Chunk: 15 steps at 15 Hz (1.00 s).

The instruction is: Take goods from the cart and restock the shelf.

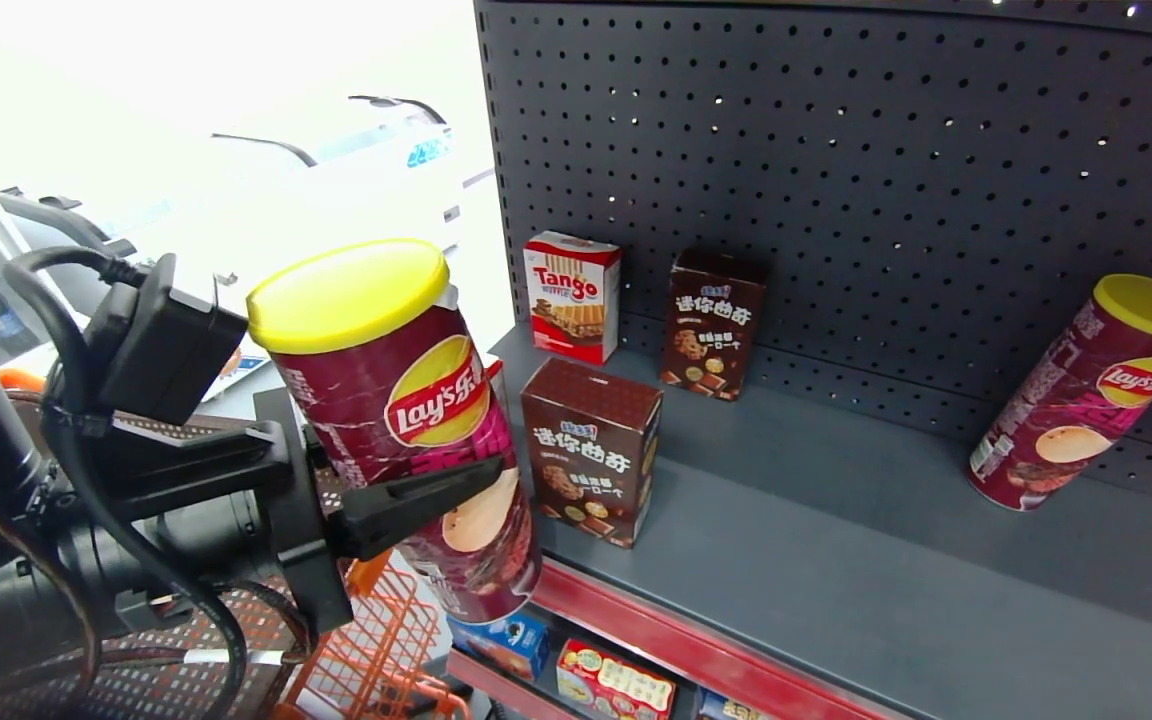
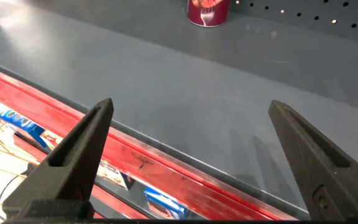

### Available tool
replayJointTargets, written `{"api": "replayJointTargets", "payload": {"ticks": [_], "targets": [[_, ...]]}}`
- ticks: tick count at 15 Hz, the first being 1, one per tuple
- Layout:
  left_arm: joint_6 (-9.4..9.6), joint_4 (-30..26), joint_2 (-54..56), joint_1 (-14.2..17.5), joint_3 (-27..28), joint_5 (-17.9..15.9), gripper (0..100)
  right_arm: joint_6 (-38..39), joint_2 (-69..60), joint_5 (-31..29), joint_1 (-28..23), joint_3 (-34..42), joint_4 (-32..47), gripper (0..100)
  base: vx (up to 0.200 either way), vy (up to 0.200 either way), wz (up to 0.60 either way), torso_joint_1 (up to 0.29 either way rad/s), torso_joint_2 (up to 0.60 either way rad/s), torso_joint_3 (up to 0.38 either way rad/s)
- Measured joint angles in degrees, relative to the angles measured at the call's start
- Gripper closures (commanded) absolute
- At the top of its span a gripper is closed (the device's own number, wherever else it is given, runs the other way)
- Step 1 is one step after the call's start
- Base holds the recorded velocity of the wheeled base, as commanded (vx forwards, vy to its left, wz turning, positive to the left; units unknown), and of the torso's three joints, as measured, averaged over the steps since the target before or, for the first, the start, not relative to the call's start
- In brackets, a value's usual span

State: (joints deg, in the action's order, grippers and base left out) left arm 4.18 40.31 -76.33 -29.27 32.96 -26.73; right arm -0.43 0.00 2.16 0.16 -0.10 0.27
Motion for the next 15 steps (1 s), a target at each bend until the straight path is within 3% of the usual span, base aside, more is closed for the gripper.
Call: {"api": "replayJointTargets", "payload": {"ticks": [3, 15], "targets": [[0.0, 0.0, -0.4, -0.55, 0.16, 0.02, 100, 0.0, 0.02, 0.02, 0.0, 0.0, 0.0, 0, 0.0, 0.0, 0.0, 0.0, 0.0, 0.0], [-0.05, 0.05, -0.41, -0.61, 0.2, 0.02, 100, -0.01, 0.02, 0.0, -0.02, 0.0, -0.02, 0, 0.0, 0.0, -0.6, 0.004, 0.0, 0.004]]}}
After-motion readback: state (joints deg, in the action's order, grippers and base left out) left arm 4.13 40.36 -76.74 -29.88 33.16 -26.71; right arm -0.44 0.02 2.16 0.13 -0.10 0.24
